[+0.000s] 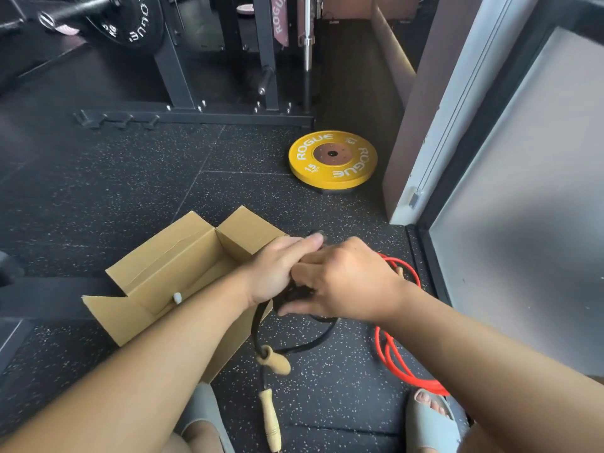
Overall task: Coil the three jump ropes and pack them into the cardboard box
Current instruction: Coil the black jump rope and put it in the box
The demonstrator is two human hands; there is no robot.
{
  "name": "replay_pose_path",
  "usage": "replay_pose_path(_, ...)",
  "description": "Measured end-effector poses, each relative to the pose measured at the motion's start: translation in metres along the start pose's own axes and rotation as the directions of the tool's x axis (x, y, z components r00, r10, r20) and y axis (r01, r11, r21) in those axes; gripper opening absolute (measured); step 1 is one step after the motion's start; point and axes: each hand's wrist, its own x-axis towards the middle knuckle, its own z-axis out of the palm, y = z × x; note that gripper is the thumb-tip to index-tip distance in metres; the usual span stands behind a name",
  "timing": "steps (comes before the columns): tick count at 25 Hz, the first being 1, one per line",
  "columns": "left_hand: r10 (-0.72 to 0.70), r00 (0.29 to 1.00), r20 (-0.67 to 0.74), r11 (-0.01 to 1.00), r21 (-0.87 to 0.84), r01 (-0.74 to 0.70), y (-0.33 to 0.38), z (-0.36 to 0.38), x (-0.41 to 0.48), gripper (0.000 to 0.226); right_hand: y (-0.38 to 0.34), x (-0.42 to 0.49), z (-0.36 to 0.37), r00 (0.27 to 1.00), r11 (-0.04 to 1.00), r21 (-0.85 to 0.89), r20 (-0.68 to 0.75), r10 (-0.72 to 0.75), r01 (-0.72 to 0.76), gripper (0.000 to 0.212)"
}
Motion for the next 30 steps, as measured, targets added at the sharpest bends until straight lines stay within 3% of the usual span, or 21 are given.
replay_pose_path(2,-0.112,0.993,0.038,0.991,-0.073,0.114,0.007,0.004,-0.004,0.055,0.002,0.001,-0.01,0.989,0.99,0.073,-0.077,0.13,-0.124,0.07)
replay_pose_path(5,-0.21,0.965,0.155,0.974,-0.057,0.221,0.018,0.005,-0.007,0.076,0.006,0.004,-0.022,0.954,0.939,0.226,-0.097,0.285,-0.258,0.085)
replay_pose_path(7,-0.17,0.959,0.228,0.981,-0.05,0.186,0.019,0.002,-0.005,0.084,0.014,0.006,-0.027,0.921,0.882,0.343,-0.104,0.376,-0.322,0.09)
replay_pose_path(10,-0.015,0.932,0.363,0.988,-0.137,0.07,0.012,0.0,-0.004,0.066,0.026,0.008,-0.034,0.901,0.84,0.425,-0.111,0.419,-0.338,0.09)
replay_pose_path(13,0.03,0.943,0.332,0.939,-0.333,0.087,0.011,-0.014,-0.004,0.047,0.045,0.005,-0.028,0.899,0.845,0.418,-0.13,0.418,-0.333,0.08)
replay_pose_path(14,0.052,0.95,0.308,0.903,-0.422,0.087,0.012,-0.021,-0.005,0.043,0.051,0.002,-0.022,0.891,0.778,0.521,-0.069,0.45,-0.352,0.077)
replay_pose_path(15,0.077,0.954,0.289,0.862,-0.501,0.082,0.016,-0.027,-0.007,0.039,0.053,0.0,-0.019,0.88,0.623,0.685,0.058,0.471,-0.378,0.077)
replay_pose_path(16,0.103,0.956,0.274,0.823,-0.563,0.073,0.02,-0.033,-0.008,0.036,0.049,0.0,-0.015,0.865,0.345,0.85,0.222,0.449,-0.397,0.078)
replay_pose_path(18,0.127,0.963,0.239,0.795,-0.605,0.045,0.027,-0.035,-0.009,0.037,0.033,0.001,-0.004,0.851,-0.22,0.923,0.378,0.363,-0.316,0.073)
replay_pose_path(19,0.115,0.972,0.203,0.802,-0.596,0.03,0.029,-0.033,-0.009,0.041,0.024,0.004,0.0,0.828,-0.396,0.884,0.405,0.388,-0.247,0.057)
replay_pose_path(20,0.096,0.984,0.149,0.814,-0.581,0.009,0.029,-0.03,-0.008,0.041,0.019,0.007,-0.001,0.789,-0.488,0.852,0.427,0.442,-0.189,0.034)
replay_pose_path(22,0.096,0.994,0.047,0.832,-0.553,-0.054,0.026,-0.027,-0.006,0.033,0.016,0.013,-0.008,0.727,-0.525,0.834,0.464,0.506,-0.168,0.004)
replay_pose_path(25,0.118,0.993,-0.013,0.884,-0.453,-0.111,0.02,-0.03,-0.001,0.027,0.023,0.012,-0.018,0.717,-0.501,0.846,0.463,0.521,-0.182,0.007)
replay_pose_path(28,0.149,0.987,-0.058,0.959,-0.234,-0.159,0.021,-0.033,0.006,0.009,0.022,0.008,-0.02,0.731,-0.595,0.792,0.486,0.479,-0.137,0.017)
replay_pose_path(30,0.169,0.977,-0.133,0.984,-0.027,-0.174,0.025,-0.032,0.007,0.01,0.023,0.004,-0.015,0.752,-0.66,0.745,0.489,0.442,-0.096,0.033)
